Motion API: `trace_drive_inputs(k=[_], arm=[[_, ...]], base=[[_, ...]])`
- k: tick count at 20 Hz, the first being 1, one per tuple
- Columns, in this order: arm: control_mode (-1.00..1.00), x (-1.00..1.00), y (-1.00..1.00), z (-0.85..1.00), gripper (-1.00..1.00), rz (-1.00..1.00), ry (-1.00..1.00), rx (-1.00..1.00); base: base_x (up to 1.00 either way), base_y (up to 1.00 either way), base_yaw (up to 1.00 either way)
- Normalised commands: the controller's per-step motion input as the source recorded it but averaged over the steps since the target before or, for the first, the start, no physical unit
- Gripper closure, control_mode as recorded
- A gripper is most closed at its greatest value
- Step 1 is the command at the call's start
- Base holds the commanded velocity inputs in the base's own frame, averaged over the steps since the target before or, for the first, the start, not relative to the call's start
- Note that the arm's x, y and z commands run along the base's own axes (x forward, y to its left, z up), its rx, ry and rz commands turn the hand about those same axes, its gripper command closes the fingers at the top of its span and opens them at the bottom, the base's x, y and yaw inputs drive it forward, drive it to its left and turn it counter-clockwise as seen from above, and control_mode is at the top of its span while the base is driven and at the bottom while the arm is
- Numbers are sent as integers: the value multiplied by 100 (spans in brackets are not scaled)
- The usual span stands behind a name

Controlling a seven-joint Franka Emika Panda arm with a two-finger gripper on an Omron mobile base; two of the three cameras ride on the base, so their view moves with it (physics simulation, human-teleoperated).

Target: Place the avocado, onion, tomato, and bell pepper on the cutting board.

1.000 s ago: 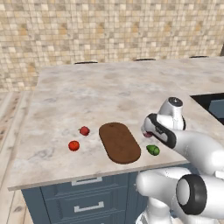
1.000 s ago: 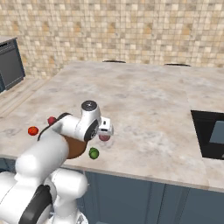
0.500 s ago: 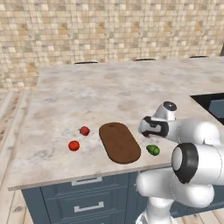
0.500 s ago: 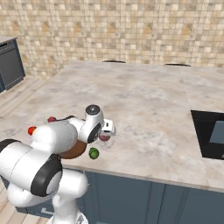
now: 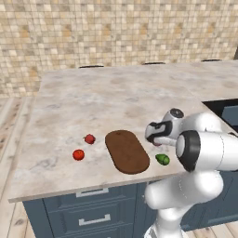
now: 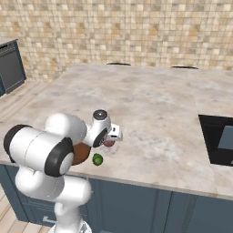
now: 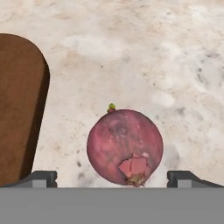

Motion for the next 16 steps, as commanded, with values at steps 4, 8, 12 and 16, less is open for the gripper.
trace_drive_inputs(k=[4, 8, 12, 16], arm=[[-100, 17, 0, -22, -100, 0, 0, 0], [-100, 20, 0, -26, -100, 0, 0, 0], [-100, 9, 0, -12, 100, 0, 0, 0], [-100, 0, -1, 6, 100, 0, 1, 0]], base=[[0, 0, 0], [0, 0, 0], [0, 0, 0], [0, 0, 0]])
